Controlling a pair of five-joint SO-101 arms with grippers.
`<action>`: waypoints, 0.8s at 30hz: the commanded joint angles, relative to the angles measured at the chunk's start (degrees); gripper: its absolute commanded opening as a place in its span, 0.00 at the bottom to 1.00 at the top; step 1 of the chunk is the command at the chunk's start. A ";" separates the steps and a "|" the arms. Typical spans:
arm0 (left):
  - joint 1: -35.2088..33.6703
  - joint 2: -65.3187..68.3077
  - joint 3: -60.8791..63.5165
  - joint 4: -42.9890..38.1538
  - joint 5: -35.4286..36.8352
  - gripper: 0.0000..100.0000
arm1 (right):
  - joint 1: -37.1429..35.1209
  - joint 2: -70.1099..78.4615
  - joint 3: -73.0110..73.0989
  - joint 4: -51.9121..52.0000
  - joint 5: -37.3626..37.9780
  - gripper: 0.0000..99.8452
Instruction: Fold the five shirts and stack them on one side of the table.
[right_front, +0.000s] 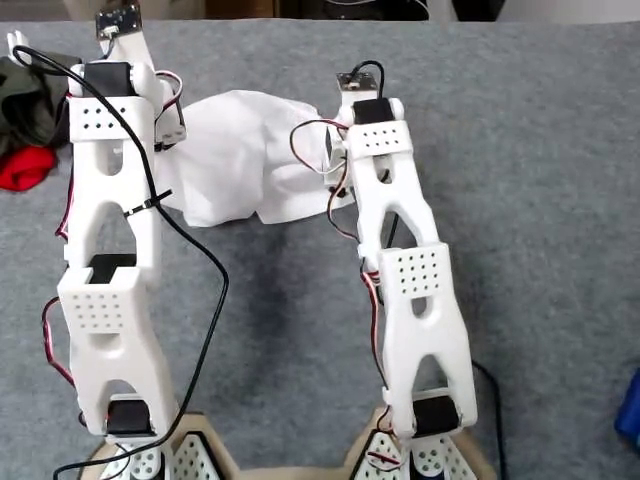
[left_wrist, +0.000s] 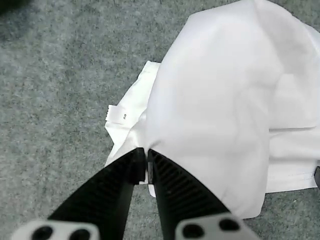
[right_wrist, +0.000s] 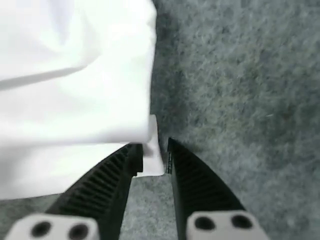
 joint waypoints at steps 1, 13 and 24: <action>1.23 -0.84 -0.18 0.09 -0.35 0.02 | -0.22 0.75 -1.71 0.62 -0.53 0.11; 2.90 -0.84 -0.18 0.09 -0.35 0.02 | 1.27 0.84 -1.80 6.24 -0.53 0.00; 0.09 -0.75 0.18 -1.67 -0.97 0.02 | 5.23 0.75 -31.43 8.88 -5.10 0.00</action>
